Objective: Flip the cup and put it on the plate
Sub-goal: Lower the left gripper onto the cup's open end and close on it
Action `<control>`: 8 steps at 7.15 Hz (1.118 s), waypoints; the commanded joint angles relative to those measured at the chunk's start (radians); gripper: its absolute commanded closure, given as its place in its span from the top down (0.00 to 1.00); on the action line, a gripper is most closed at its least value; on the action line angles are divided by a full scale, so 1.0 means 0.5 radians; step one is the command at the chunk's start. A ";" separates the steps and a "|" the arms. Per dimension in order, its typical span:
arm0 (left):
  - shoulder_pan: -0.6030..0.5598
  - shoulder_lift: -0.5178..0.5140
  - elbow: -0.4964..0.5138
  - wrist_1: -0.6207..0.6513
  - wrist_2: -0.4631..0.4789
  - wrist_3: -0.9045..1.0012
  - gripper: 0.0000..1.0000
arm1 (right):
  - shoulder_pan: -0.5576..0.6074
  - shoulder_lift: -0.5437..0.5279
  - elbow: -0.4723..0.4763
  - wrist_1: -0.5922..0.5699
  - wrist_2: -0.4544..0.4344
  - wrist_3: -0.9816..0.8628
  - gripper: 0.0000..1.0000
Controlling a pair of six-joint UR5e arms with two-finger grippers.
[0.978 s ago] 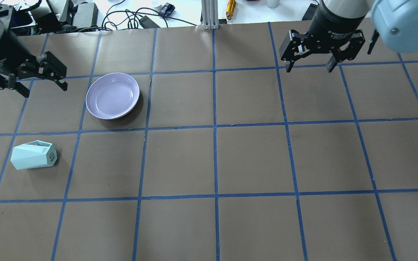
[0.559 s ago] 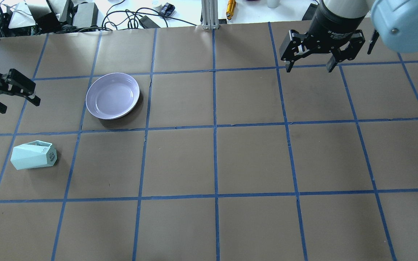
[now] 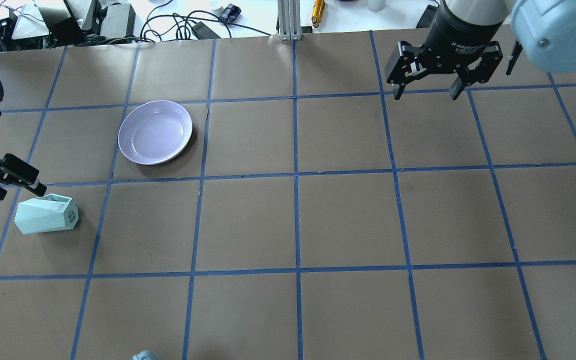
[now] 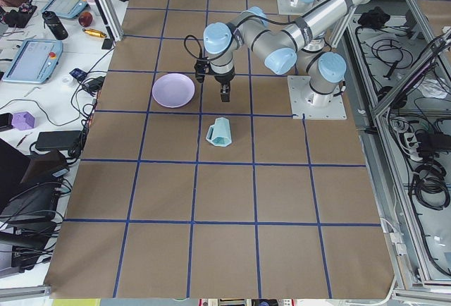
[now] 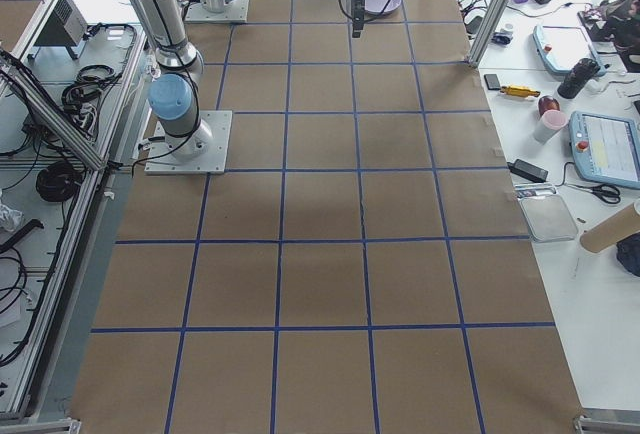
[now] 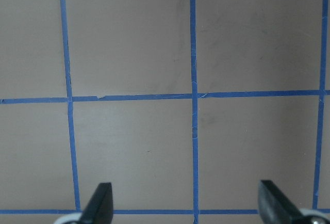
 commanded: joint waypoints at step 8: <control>0.544 -0.677 0.191 -0.078 -0.406 0.382 0.95 | 0.000 0.000 0.000 0.000 -0.002 -0.003 1.00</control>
